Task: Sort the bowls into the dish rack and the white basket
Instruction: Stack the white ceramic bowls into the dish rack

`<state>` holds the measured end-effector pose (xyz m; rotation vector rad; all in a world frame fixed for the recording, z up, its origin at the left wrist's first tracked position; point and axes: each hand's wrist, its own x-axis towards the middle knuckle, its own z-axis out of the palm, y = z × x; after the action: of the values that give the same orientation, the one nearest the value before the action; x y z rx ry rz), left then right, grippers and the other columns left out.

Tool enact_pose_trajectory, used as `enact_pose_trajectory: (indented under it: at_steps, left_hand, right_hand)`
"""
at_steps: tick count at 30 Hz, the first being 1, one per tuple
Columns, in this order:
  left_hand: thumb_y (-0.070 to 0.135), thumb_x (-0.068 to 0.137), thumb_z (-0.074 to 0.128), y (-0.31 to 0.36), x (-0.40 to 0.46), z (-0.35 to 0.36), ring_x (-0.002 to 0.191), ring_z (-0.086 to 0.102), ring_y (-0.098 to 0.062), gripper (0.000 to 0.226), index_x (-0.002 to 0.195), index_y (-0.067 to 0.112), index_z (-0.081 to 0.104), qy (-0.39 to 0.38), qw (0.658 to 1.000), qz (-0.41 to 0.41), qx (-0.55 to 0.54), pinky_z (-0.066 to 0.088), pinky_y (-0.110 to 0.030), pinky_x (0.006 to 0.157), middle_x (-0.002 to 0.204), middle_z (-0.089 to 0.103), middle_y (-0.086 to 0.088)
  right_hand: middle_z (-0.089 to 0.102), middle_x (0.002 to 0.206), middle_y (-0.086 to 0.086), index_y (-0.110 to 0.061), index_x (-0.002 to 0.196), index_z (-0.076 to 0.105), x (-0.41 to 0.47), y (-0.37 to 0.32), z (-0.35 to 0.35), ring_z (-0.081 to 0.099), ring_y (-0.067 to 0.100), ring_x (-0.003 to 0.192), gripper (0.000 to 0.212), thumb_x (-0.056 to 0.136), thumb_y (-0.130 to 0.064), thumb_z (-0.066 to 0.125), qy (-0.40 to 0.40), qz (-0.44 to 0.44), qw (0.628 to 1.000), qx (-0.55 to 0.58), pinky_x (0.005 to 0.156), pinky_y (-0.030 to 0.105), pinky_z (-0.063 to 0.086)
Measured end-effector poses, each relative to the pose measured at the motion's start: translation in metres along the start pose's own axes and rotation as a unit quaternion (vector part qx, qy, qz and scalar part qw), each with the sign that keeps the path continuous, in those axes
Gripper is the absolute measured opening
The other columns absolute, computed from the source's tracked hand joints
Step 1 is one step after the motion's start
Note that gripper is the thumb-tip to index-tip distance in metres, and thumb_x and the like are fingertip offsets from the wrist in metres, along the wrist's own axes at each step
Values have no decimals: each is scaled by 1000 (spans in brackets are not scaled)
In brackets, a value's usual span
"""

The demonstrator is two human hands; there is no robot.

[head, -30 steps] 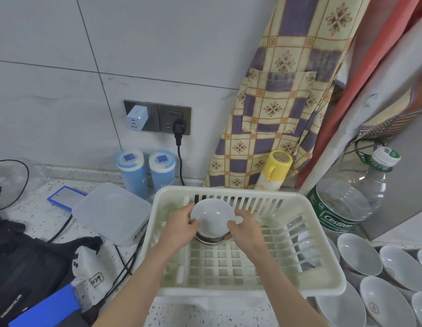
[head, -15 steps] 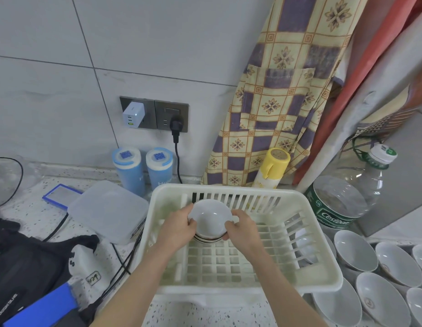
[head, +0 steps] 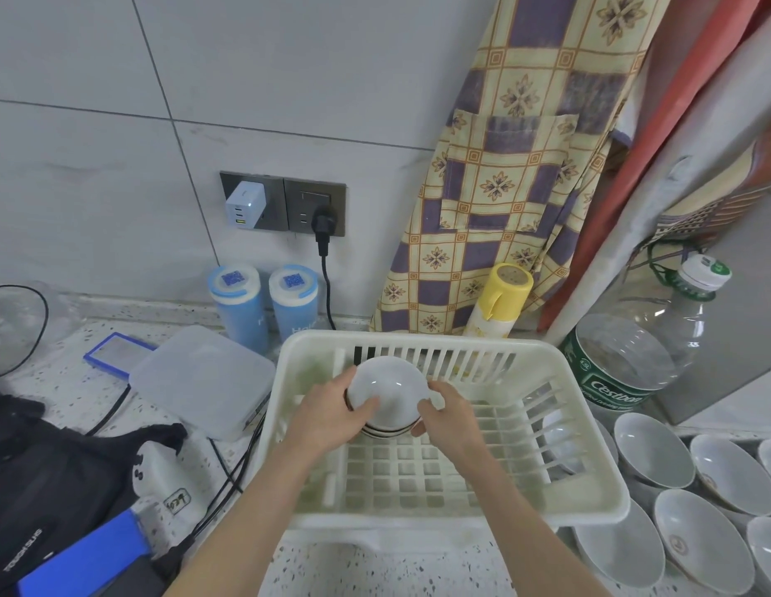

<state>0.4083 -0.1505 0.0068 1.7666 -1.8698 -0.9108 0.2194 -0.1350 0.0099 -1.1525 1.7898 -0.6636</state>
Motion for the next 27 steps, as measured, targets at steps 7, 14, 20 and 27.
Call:
enact_pose_trajectory:
  at_steps: [7,14,20,27]
  left_hand:
    - [55,67,79,-4,3,2,96,68,-26,105,154,33,23,-66,997,-26,-27,58,-43,82,124,62,-2]
    - [39,76,80,-2,1,1,73,73,-16,103,156,31,16,-79,995,-26,-50,59,-36,79,124,62,-2]
    - [42,90,63,11,-9,-5,98,70,-29,83,156,23,16,-53,994,-53,-77,54,-45,92,134,60,-3]
    - [30,98,49,25,-46,-8,51,52,-10,46,143,24,43,37,986,-98,-128,46,-27,55,68,75,-4]
  right_hand:
    - [75,74,16,-22,100,58,-2,3,0,40,13,41,14,93,-22,45,-79,111,978,155,36,20,25]
    - [74,74,19,-17,112,62,-5,7,-1,41,14,47,22,93,-20,49,-89,103,970,199,36,20,22]
    - [76,86,13,-20,143,36,-17,6,1,44,12,42,52,96,-36,52,-69,120,973,187,36,20,24]
    - [75,93,-1,-31,151,23,-61,10,-21,49,8,42,66,93,-33,56,-61,53,976,202,38,18,33]
